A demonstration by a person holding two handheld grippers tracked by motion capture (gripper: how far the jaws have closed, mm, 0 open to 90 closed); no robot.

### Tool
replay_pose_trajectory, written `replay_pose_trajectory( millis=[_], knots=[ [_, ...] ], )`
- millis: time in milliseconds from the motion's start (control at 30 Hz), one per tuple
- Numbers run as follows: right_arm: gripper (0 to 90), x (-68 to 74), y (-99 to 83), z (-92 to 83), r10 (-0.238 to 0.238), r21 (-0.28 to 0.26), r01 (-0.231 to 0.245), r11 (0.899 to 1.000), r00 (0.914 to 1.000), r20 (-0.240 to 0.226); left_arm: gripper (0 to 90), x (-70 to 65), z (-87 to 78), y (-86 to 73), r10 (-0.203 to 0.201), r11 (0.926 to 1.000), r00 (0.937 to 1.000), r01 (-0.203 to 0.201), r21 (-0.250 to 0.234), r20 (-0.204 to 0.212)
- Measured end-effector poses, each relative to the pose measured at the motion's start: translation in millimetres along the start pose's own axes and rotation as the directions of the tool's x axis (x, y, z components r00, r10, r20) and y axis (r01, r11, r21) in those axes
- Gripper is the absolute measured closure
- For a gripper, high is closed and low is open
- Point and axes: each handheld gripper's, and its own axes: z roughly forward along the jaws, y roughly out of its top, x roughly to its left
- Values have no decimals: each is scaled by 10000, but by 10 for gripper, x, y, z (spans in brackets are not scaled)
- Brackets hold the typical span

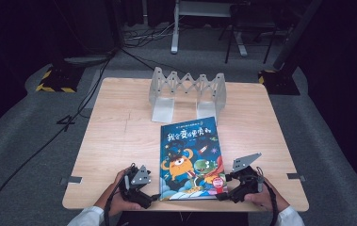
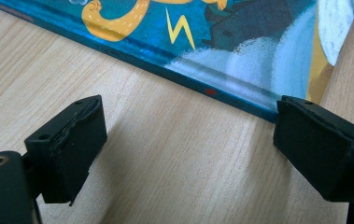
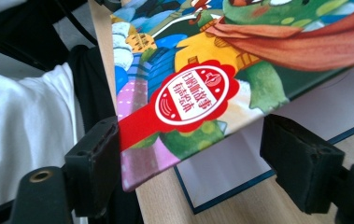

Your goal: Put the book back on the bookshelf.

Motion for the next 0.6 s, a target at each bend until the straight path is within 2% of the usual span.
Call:
replay_pose_trajectory(
  millis=[67,133,167,200,333,467,600],
  knots=[
    [276,-7,-50,5,60,-209,-63,9998,9999,-138,100,0,0,0,0,10000,10000,0,0,7],
    [245,17,-78,-17,-6,-514,-13,9987,9993,-370,100,0,0,0,3,10000,10000,-3,-2,4],
    [266,27,-95,-27,-87,-448,81,9990,9999,-124,101,0,0,0,1,10000,10000,-1,-1,5],
    [254,32,-108,-51,-157,-623,158,9979,9999,15,100,-1,1,0,-6,10000,10000,6,-2,-4],
    [263,-20,-80,-121,148,-1426,-160,9897,9998,-96,100,-1,2,1,-12,10000,10000,12,-11,-5],
    [262,-64,-3,-103,229,-1553,-207,9876,9997,120,100,0,5,3,-26,10000,10000,26,-17,24],
    [270,-172,97,-100,505,-1868,-437,9814,9982,320,100,2,5,4,-11,10000,10000,12,-18,28]
  ],
)
